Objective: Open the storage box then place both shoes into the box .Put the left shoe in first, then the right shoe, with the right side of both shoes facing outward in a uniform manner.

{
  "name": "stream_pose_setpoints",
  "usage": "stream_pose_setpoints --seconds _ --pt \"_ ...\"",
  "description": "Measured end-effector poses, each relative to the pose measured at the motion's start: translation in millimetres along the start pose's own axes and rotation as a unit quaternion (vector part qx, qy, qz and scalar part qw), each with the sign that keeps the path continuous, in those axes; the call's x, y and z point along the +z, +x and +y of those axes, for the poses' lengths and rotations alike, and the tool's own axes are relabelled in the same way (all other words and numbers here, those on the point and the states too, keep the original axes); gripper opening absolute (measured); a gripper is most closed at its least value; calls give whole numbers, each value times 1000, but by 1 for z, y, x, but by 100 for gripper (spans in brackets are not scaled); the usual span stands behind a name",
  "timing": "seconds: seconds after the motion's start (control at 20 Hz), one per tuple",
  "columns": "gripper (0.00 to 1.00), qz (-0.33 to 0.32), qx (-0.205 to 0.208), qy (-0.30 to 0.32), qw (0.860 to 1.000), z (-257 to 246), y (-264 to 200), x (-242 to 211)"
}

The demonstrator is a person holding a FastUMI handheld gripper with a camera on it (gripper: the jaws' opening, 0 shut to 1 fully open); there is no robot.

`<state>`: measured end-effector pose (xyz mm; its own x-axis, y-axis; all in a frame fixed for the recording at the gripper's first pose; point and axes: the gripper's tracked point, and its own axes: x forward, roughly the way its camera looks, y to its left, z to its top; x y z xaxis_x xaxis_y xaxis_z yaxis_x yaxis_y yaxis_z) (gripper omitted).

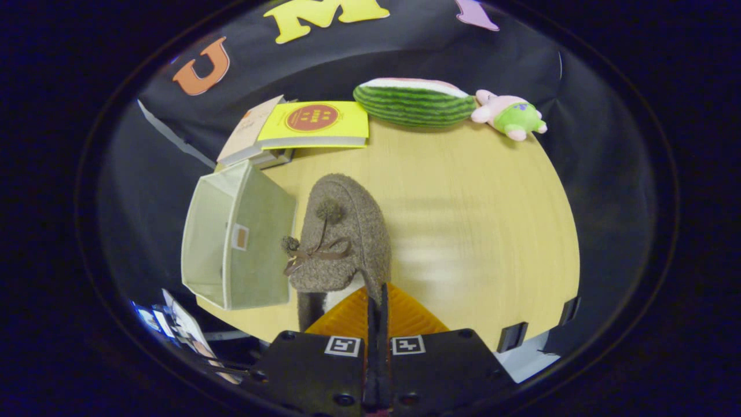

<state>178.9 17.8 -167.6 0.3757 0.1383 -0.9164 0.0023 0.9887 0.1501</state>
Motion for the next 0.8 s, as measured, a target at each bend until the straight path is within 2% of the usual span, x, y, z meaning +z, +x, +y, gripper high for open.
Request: stream_pose_setpoints --seconds 0.25,0.5,0.8 --pt "6 -60 39 35 997 80 -25 19" --pt "6 -95 87 53 990 162 -24 23" --pt "6 -126 94 45 986 221 6 18"
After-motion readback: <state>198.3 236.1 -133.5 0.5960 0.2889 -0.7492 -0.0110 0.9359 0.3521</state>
